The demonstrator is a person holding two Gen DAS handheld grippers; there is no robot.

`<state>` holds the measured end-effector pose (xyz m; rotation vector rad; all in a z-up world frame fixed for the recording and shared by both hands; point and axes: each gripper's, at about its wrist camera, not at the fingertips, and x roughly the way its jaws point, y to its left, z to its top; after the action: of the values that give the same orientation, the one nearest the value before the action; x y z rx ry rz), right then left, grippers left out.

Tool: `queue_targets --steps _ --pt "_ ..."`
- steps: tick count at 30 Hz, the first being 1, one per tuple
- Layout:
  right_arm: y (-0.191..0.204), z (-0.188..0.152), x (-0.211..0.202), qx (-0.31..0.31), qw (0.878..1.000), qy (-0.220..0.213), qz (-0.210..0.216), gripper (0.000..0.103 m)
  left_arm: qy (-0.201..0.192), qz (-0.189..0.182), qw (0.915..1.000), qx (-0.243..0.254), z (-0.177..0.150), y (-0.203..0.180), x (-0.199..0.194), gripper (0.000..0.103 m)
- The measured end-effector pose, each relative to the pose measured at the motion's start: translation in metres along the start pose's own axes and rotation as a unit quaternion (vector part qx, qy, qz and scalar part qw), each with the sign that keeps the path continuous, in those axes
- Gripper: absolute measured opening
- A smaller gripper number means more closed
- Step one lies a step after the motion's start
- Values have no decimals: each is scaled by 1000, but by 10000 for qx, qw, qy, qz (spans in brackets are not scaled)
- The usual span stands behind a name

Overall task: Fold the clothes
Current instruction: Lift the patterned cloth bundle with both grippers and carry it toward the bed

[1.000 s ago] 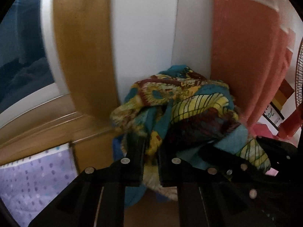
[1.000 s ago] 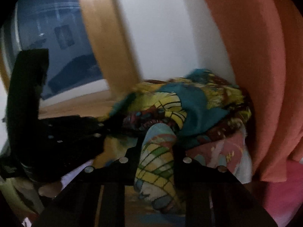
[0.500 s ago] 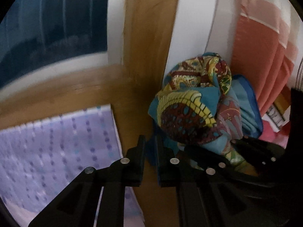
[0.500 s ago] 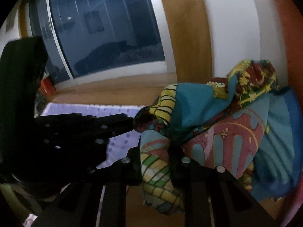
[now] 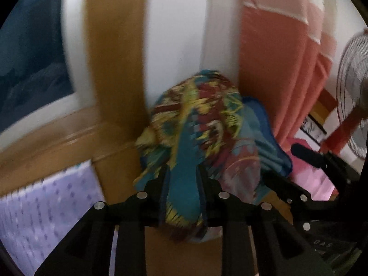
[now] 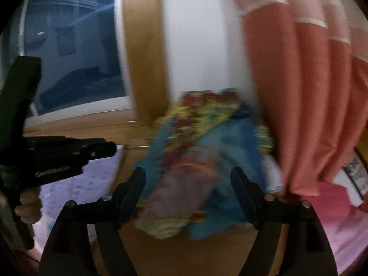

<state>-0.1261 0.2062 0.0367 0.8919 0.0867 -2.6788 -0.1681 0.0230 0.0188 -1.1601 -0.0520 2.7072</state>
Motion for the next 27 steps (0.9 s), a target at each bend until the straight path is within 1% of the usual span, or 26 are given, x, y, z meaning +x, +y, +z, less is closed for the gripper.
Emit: queue_targets --steps 3,7,10,11,13,15,17,18,20,22,26,27 --pt "-14 7 12 95 9999 56 -102 77 142 -164 9996 170 17 -15 26 25" --pt "-21 15 39 26 9998 126 -124 77 416 -433 9975 -371 31 -9 65 26" --pt "-24 16 58 13 9996 266 -75 77 579 -489 9943 -749 26 -4 86 32" --pt "-25 15 65 10 9995 319 -52 77 601 -452 9940 -795 22 -2 90 36" --pt "-26 11 77 -52 9990 437 9 77 616 -323 9951 -697 17 -2 95 44" --pt "-24 5 83 -159 9986 505 29 77 661 -178 9959 -590 13 -1 99 62" --pt "-27 1 85 -216 9982 564 67 77 833 -53 9948 -581 10 2 103 69" --pt "-29 -1 86 -186 9981 580 126 77 891 -73 9938 -657 9 6 103 69" --pt "-32 -3 87 -116 9979 589 226 77 738 -166 9930 -908 11 16 95 69" --pt "-35 -2 86 -34 9979 568 299 77 500 -233 9938 -966 16 20 86 69" --pt "-37 -3 87 15 9977 559 377 77 269 -404 9970 -602 35 14 83 69" --pt "-37 -3 87 15 9977 554 385 77 275 -390 9977 -480 38 10 86 69"
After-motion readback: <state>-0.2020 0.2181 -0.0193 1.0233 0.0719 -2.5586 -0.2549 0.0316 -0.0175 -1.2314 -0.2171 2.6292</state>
